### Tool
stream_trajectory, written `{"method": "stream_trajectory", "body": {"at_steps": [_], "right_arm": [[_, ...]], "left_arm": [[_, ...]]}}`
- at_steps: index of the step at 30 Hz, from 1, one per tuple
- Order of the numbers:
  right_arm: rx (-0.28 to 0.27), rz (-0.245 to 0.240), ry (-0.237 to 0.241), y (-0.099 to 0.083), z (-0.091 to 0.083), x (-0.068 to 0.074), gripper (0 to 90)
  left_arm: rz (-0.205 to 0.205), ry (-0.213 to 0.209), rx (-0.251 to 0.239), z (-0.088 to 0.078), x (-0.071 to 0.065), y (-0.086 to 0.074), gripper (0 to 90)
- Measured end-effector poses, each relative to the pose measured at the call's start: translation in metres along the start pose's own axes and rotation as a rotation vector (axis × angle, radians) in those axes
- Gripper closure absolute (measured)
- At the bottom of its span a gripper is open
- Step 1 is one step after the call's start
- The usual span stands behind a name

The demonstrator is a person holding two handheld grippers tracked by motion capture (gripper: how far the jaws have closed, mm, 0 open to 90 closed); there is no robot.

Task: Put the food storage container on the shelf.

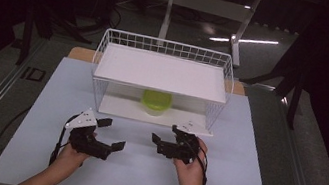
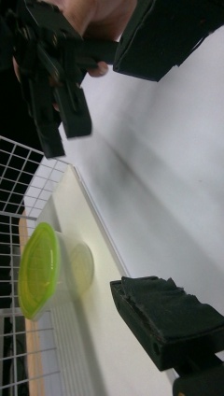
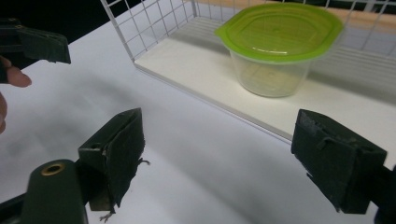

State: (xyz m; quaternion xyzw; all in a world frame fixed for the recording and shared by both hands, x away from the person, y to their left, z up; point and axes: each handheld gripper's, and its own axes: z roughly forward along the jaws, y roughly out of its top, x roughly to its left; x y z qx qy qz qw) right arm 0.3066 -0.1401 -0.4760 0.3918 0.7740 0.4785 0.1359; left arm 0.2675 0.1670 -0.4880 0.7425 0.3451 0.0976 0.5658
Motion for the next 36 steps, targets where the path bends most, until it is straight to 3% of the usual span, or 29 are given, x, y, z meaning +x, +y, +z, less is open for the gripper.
{"method": "stream_trajectory", "body": {"at_steps": [11, 19, 36], "right_arm": [[-0.026, -0.006, -0.01, -0.011, -0.032, -0.013, 17.1], [-0.035, -0.002, -0.01, -0.023, -0.053, -0.022, 17.1], [-0.042, -0.009, -0.051, -0.047, -0.096, -0.036, 17.0]], "left_arm": [[-0.011, 0.012, -0.008, -0.022, 0.003, -0.005, 0.8], [0.005, 0.019, -0.004, -0.036, 0.004, -0.012, 0.8], [0.012, 0.067, 0.008, -0.059, 0.009, -0.022, 0.8]]}}
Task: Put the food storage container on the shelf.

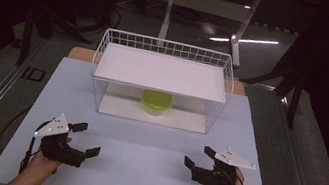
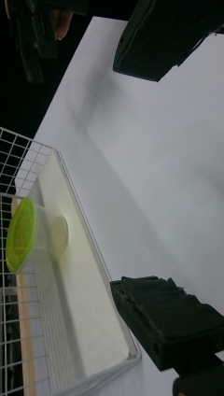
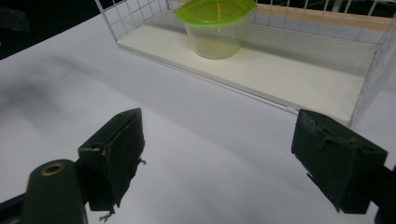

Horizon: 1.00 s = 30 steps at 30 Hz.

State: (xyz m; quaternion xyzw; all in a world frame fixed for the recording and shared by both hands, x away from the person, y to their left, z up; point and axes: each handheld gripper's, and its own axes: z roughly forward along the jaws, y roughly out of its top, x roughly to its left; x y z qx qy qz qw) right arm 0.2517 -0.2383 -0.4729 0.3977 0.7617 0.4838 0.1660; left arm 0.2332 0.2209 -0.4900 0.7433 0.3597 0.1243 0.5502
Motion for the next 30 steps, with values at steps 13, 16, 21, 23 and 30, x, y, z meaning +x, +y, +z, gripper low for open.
{"method": "stream_trajectory", "body": {"at_steps": [13, 16, 21, 23, 30], "right_arm": [[0.009, -0.011, -0.013, -0.013, -0.009, -0.002, 16.9], [0.018, -0.018, -0.024, -0.015, -0.008, -0.005, 16.9], [0.025, -0.037, -0.035, -0.02, -0.006, -0.011, 16.9], [0.027, -0.044, -0.037, -0.021, -0.005, -0.014, 16.9], [0.054, -0.083, -0.058, -0.024, 0.004, -0.018, 16.7]], "left_arm": [[-0.018, 0.003, -0.011, -0.008, 0.002, -0.016, 0.8], [-0.02, 0.006, -0.011, -0.008, 0.002, -0.018, 0.8], [0.005, 0.015, -0.008, -0.008, 0.002, -0.02, 0.8], [0.017, 0.019, -0.011, -0.007, 0.003, -0.02, 0.8], [0.053, 0.037, -0.018, -0.001, 0.005, -0.02, 0.8]]}}
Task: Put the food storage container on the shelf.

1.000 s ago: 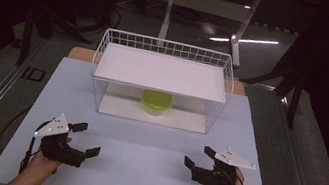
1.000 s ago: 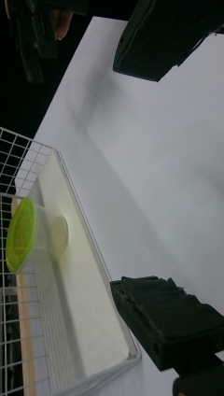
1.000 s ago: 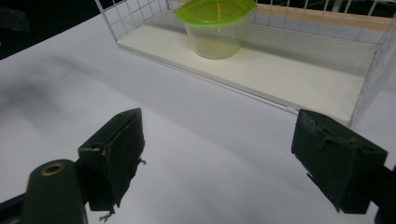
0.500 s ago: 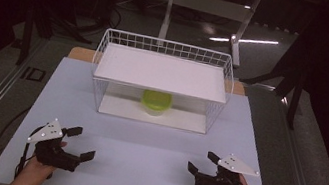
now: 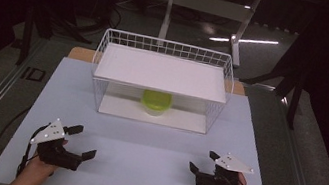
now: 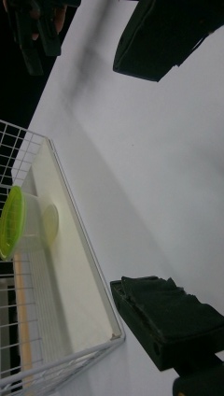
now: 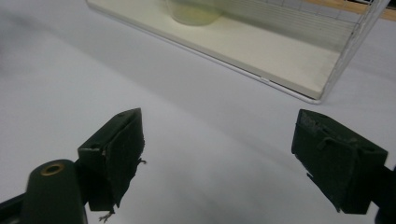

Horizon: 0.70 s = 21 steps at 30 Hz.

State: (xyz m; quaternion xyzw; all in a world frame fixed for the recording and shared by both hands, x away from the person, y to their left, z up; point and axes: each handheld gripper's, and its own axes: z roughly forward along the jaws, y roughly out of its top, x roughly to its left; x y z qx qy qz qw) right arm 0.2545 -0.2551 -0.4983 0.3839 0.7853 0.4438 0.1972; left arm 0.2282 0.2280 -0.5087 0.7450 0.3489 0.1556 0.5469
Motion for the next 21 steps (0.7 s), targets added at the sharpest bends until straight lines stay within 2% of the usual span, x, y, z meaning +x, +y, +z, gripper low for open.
{"method": "stream_trajectory", "body": {"at_steps": [4, 11, 14, 21], "right_arm": [[-0.007, 0.014, 0.007, -0.0011, 0.001, -0.0029, 16.5], [-0.006, 0.032, 0.055, -0.0025, 0.0052, 0.0, 15.5], [-0.001, 0.025, 0.065, -0.0026, 0.0068, 0.0007, 15.5], [0.008, 0.023, 0.075, -0.0035, 0.009, 0.0009, 15.5]], "left_arm": [[0.006, 0.004, -0.025, -0.0025, -0.001, 0.0009, 0.8], [-0.009, 0.014, -0.027, -0.0075, -0.0021, -0.0026, 0.8], [-0.025, 0.016, -0.027, -0.0073, -0.0001, -0.0039, 0.8], [-0.033, 0.009, -0.034, -0.0074, 0.0002, -0.0041, 0.8]]}}
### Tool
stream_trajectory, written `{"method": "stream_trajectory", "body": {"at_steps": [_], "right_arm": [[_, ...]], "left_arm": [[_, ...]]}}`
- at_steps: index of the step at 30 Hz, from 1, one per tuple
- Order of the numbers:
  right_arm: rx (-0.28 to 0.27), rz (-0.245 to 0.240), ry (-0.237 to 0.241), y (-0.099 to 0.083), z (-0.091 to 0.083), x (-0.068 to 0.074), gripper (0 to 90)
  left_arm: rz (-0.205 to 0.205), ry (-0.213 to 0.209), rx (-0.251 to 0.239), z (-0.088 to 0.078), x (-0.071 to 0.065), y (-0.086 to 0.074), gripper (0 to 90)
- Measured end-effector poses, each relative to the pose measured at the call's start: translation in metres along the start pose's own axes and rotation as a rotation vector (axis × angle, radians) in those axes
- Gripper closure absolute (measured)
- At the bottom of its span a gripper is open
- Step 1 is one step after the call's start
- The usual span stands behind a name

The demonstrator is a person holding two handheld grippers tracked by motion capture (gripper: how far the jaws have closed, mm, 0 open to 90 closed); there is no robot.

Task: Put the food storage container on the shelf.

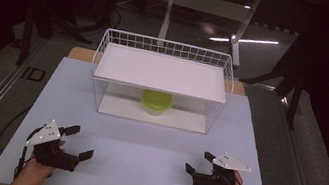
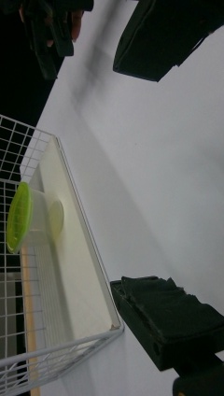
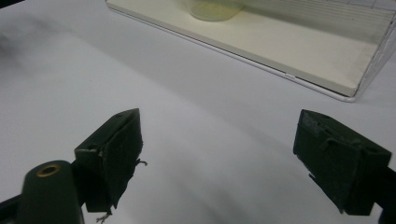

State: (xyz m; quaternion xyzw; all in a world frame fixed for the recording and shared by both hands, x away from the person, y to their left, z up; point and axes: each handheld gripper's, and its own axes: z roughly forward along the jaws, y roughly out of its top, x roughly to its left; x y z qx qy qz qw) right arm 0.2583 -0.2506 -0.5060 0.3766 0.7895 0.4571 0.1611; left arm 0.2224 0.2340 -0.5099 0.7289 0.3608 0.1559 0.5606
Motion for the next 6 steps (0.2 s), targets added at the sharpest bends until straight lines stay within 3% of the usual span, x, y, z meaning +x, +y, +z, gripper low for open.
{"method": "stream_trajectory", "body": {"at_steps": [6], "right_arm": [[0.007, 0.001, 0.0, -0.0007, 0.0009, -0.0006, 15.5]], "left_arm": [[0.005, -0.009, 0.0, 0.0012, -0.0032, -0.0001, 0.8]]}}
